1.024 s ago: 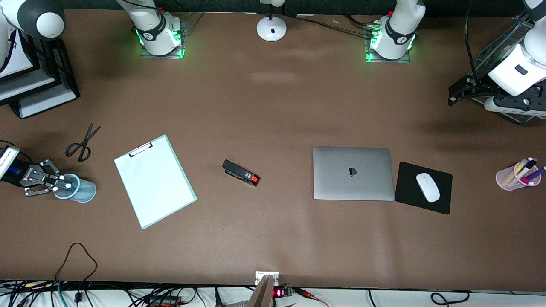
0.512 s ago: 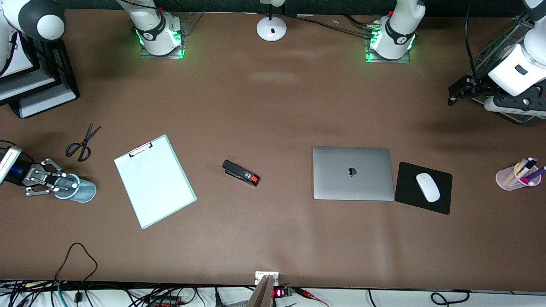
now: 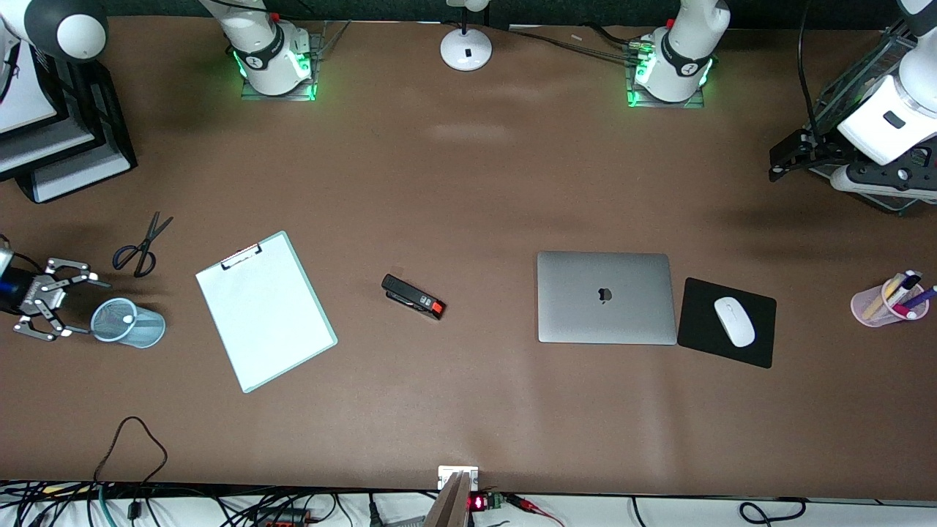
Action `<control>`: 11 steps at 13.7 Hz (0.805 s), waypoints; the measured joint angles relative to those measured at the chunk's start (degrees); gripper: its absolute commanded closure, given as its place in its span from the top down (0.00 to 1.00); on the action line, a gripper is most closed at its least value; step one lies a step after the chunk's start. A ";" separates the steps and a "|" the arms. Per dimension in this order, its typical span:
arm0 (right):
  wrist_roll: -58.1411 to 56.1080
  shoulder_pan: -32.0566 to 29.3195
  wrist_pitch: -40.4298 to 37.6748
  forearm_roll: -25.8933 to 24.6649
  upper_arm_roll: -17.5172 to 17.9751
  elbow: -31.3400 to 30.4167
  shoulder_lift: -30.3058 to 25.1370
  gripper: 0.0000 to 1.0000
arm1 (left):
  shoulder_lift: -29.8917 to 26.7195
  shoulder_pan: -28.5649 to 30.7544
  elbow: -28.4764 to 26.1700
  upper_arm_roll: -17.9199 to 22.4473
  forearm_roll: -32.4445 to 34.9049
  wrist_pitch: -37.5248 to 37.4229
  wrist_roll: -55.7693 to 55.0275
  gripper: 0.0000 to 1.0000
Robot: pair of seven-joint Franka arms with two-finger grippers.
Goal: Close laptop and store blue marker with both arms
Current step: 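Open the right gripper to release the marker in the cup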
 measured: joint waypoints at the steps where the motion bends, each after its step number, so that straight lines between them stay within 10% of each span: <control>1: 1.79 0.05 -0.98 -0.68 0.01 0.14 -1.04 1.00 | 0.00 0.00 0.00 0.00 0.00 0.00 0.00 1.00; 11: 21.12 5.41 -11.95 -9.02 0.32 9.82 -6.23 1.00 | 0.00 0.00 0.02 0.00 0.00 -0.05 0.00 1.00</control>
